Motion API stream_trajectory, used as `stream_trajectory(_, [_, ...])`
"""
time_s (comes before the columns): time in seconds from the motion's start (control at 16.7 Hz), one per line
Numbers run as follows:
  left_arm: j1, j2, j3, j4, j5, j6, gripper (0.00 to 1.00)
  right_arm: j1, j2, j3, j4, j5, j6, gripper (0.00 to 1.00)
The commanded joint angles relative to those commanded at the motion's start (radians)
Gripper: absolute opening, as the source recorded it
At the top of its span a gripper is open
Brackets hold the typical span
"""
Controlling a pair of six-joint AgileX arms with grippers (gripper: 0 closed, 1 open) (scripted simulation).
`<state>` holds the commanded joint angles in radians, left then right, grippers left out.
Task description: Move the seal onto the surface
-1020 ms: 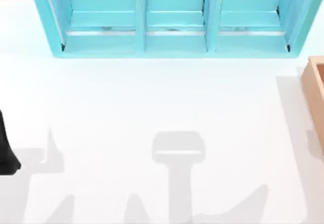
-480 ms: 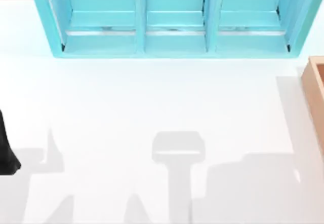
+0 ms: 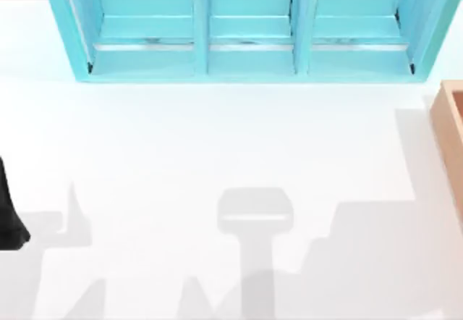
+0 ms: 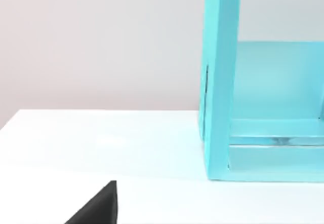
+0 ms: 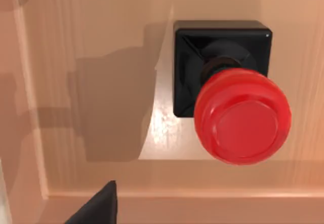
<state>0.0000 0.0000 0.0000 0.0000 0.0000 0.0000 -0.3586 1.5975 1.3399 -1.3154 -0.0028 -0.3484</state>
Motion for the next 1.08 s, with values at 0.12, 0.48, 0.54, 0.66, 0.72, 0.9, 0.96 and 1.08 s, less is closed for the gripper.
stream_trajectory(0.12, [0.000, 0.000, 0.000, 0.000, 0.000, 0.000, 1.00, 0.005, -0.003, -0.003, 0.003, 0.000, 0.001, 1.00])
stream_trajectory(0.48, [0.000, 0.000, 0.000, 0.000, 0.000, 0.000, 1.00, 0.005, 0.031, -0.141, 0.173, 0.000, 0.005, 1.00])
stream_trajectory(0.54, [0.000, 0.000, 0.000, 0.000, 0.000, 0.000, 1.00, 0.005, 0.042, -0.182, 0.233, 0.000, 0.006, 1.00])
stream_trajectory(0.66, [0.000, 0.000, 0.000, 0.000, 0.000, 0.000, 1.00, 0.006, 0.062, -0.255, 0.331, 0.000, 0.007, 1.00])
stream_trajectory(0.72, [0.000, 0.000, 0.000, 0.000, 0.000, 0.000, 1.00, 0.006, 0.070, -0.285, 0.364, 0.000, 0.007, 1.00])
stream_trajectory(0.9, [0.000, 0.000, 0.000, 0.000, 0.000, 0.000, 1.00, 0.005, 0.082, -0.319, 0.401, 0.000, 0.007, 1.00])
stream_trajectory(0.96, [0.000, 0.000, 0.000, 0.000, 0.000, 0.000, 1.00, 0.005, 0.082, -0.319, 0.401, 0.000, 0.007, 1.00])
stream_trajectory(1.08, [0.000, 0.000, 0.000, 0.000, 0.000, 0.000, 1.00, 0.005, 0.082, -0.319, 0.401, 0.000, 0.007, 1.00])
